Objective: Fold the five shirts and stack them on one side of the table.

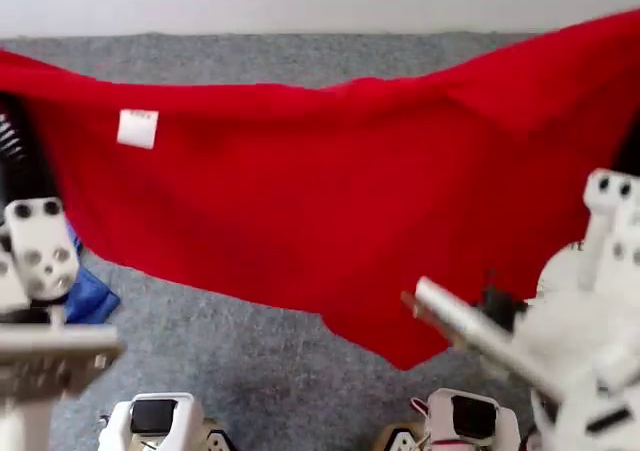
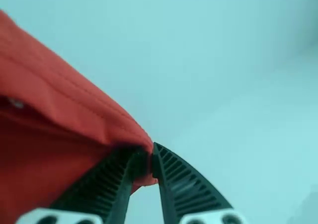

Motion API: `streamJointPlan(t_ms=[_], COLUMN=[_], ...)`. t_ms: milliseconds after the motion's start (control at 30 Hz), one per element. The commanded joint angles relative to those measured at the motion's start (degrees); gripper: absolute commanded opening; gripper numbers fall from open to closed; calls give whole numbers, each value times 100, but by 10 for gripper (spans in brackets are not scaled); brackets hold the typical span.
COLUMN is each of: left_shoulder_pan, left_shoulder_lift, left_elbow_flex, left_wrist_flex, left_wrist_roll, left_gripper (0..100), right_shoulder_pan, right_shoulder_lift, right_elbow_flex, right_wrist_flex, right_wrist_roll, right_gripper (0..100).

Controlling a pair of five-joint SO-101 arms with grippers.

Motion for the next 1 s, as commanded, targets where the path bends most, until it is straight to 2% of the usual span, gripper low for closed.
streamJointPlan(t_ms=[0, 233, 467, 633, 767, 867, 967], left_shoulder_pan=[-18, -9, 0, 9, 26, 35, 0], left_shoulder_lift=[0, 0, 44, 44, 53, 62, 62], left_elbow_flex=[-479, -1024, -673, 593, 1982, 3116, 4084], left_wrist_flex=[536, 1600, 1732, 1749, 1697, 1204, 299], left_wrist_roll=[-26, -18, -18, -18, -26, -26, -35], left_gripper=[13, 13, 13, 13, 13, 13, 13], right_shoulder_pan=[286, 725, 716, 681, 180, -110, -391], right_shoulder_lift=[-163, -330, 22, 734, 1191, 1490, 1833], right_elbow_flex=[-132, -167, -308, 158, 993, 1785, 2426], right_wrist_flex=[-101, -163, -101, -101, -101, -154, -180], right_wrist_roll=[149, 158, 132, 149, 158, 167, 158], right_gripper=[10, 10, 10, 10, 10, 10, 10])
